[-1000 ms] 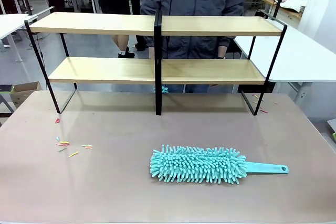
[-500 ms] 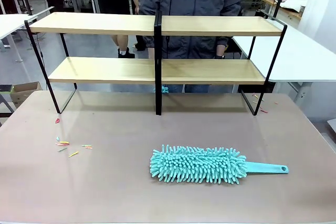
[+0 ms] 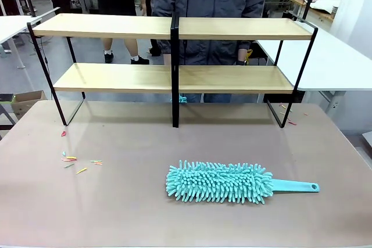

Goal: Clean the shelves.
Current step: Place the Duster on the table.

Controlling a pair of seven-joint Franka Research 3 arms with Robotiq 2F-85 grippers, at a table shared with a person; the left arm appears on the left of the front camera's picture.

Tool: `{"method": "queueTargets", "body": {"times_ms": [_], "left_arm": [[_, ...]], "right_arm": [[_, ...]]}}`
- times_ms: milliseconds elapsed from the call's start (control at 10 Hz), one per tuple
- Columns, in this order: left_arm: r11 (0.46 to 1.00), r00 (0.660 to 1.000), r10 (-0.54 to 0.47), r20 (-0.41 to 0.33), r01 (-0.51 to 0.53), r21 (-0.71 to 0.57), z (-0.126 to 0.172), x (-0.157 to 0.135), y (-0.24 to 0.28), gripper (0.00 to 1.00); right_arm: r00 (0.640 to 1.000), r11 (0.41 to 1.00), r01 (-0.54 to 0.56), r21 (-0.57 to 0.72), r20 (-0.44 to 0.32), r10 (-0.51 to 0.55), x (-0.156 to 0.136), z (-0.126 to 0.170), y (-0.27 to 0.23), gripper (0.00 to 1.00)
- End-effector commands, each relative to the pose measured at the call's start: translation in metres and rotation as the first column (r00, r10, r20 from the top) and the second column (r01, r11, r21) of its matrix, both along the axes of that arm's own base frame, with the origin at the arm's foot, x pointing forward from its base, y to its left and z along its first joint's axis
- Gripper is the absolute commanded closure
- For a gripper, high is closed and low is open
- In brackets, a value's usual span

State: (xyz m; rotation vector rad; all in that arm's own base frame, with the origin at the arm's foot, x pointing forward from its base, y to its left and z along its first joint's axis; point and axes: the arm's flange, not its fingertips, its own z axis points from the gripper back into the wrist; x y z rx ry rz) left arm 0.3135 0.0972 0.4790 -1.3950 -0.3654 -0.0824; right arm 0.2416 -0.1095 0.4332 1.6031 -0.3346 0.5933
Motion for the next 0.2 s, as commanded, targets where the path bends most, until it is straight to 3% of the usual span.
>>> {"method": "queueTargets", "body": {"times_ms": [0, 100], "left_arm": [[1.0, 1.0, 0.003, 0.028, -0.003, -0.025, 0.0005, 0.0015, -0.0024, 0.0], [1.0, 1.0, 0.003, 0.028, -0.003, -0.025, 0.0005, 0.0015, -0.0024, 0.0]], "right_arm": [[1.0, 1.0, -0.005, -0.011, 0.027, 0.005, 0.0011, -0.0027, -0.0022, 0.0], [1.0, 1.0, -0.005, -0.011, 0.027, 0.005, 0.0011, -0.0027, -0.0022, 0.0]]}}
